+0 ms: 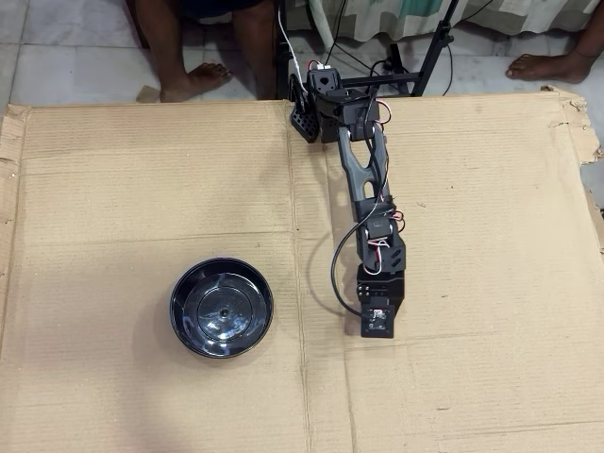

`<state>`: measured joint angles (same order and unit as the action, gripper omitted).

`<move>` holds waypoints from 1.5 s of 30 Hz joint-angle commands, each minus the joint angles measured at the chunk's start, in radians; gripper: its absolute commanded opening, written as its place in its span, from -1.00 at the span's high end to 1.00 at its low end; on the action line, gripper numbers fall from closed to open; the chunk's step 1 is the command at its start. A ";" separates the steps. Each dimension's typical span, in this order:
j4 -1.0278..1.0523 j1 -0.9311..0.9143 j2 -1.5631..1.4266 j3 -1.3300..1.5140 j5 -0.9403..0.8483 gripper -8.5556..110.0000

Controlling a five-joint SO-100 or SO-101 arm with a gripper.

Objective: Grasp a lego block and put it in the bin.

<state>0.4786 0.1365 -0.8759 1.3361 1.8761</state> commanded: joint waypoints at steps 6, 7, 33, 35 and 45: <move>0.008 -0.064 -0.192 -0.008 -0.012 0.85; 0.008 -0.074 -0.206 -0.008 -0.012 0.85; -0.008 -0.462 -0.413 -0.023 -0.187 0.86; -0.008 -0.499 -0.426 -0.025 -0.187 0.86; -0.006 -0.630 -0.488 -0.009 -0.186 0.86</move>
<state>0.4832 -0.4786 -1.2916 1.3361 1.6889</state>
